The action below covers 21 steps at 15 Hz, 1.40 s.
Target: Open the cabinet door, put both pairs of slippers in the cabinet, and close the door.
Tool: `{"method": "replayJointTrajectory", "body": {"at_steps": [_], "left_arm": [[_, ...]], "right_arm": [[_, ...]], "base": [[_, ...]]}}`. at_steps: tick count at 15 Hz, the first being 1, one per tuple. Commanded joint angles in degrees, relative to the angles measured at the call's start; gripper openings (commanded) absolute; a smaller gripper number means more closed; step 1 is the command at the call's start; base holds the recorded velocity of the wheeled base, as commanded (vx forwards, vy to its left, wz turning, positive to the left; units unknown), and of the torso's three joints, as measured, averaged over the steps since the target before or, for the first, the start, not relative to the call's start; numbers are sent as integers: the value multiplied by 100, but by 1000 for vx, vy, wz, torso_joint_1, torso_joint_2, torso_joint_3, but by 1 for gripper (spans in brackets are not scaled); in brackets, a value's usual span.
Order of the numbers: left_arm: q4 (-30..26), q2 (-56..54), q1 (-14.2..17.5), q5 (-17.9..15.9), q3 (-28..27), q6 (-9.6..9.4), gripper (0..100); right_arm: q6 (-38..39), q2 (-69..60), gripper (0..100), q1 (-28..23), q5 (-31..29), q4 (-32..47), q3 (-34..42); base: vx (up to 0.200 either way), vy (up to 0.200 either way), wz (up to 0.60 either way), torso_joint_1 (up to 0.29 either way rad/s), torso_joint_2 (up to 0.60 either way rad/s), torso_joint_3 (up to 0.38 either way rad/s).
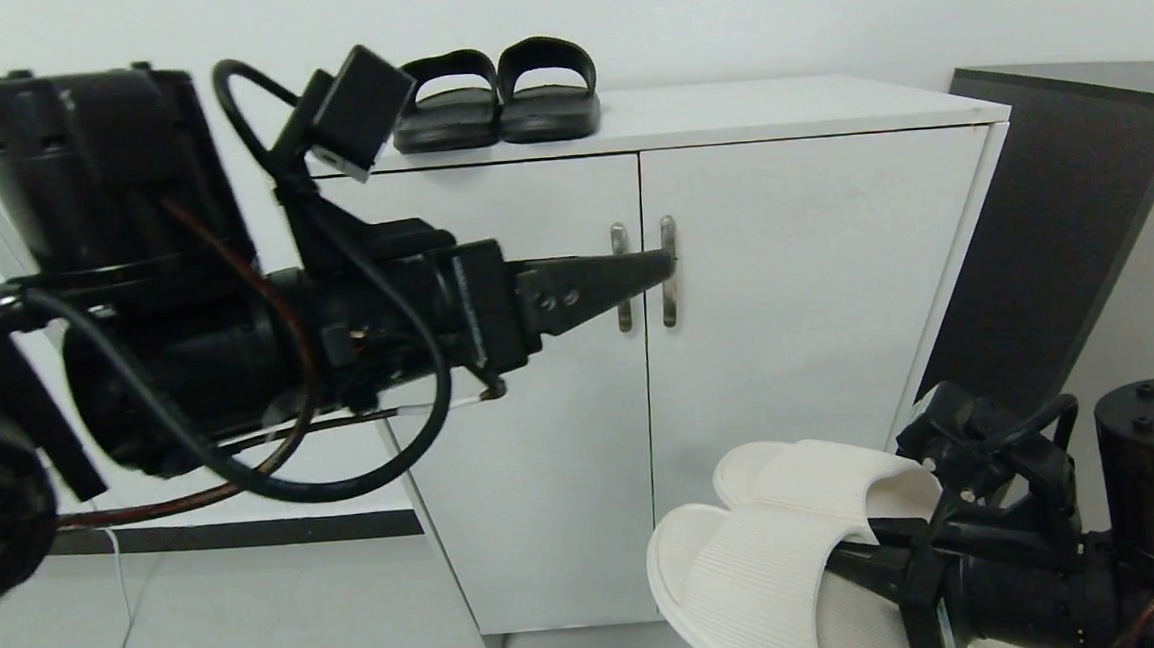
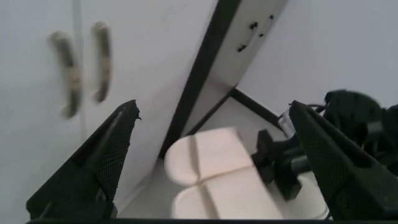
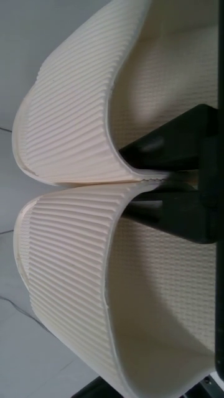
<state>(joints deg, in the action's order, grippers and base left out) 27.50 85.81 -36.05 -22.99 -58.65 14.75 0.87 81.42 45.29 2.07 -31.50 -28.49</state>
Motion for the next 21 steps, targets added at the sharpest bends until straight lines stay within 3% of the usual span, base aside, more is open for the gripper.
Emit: {"method": "replayJointTrajectory", "body": {"at_steps": [1, 3, 5, 6, 9, 13, 19, 21], "left_arm": [[-17, 771, -254, 5, -630, 186, 100], [-61, 1157, -289, 5, -1070, 362, 100], [-87, 1368, -289, 58, -1228, 388, 100], [-237, 1483, -289, 383, -1369, 423, 100], [-289, 1588, -289, 726, -1527, 502, 100], [-447, 1799, -271, 1095, -1826, 502, 100], [-781, 2256, -87, 1121, -2546, 502, 100], [-781, 2484, -87, 1341, -2731, 494, 100]], "right_arm": [[1, -3, 0, 6, 4, -5, 1], [1, -12, 0, 6, 21, -5, 1], [1, -3, 0, 6, 30, -5, 1], [1, 14, 0, 6, 30, -5, 1], [1, 5, 0, 6, 39, -5, 1], [1, -3, 0, 6, 39, -5, 1], [1, -12, 0, 6, 48, -5, 10], [1, -12, 0, 6, 39, -5, 10]], "base": [[0, 0, 0, 0, 0, 0], [0, 0, 0, 0, 0, 0], [0, 0, 0, 0, 0, 0], [0, 0, 0, 0, 0, 0], [0, 0, 0, 0, 0, 0], [0, 0, 0, 0, 0, 0], [0, 0, 0, 0, 0, 0], [0, 0, 0, 0, 0, 0]]}}
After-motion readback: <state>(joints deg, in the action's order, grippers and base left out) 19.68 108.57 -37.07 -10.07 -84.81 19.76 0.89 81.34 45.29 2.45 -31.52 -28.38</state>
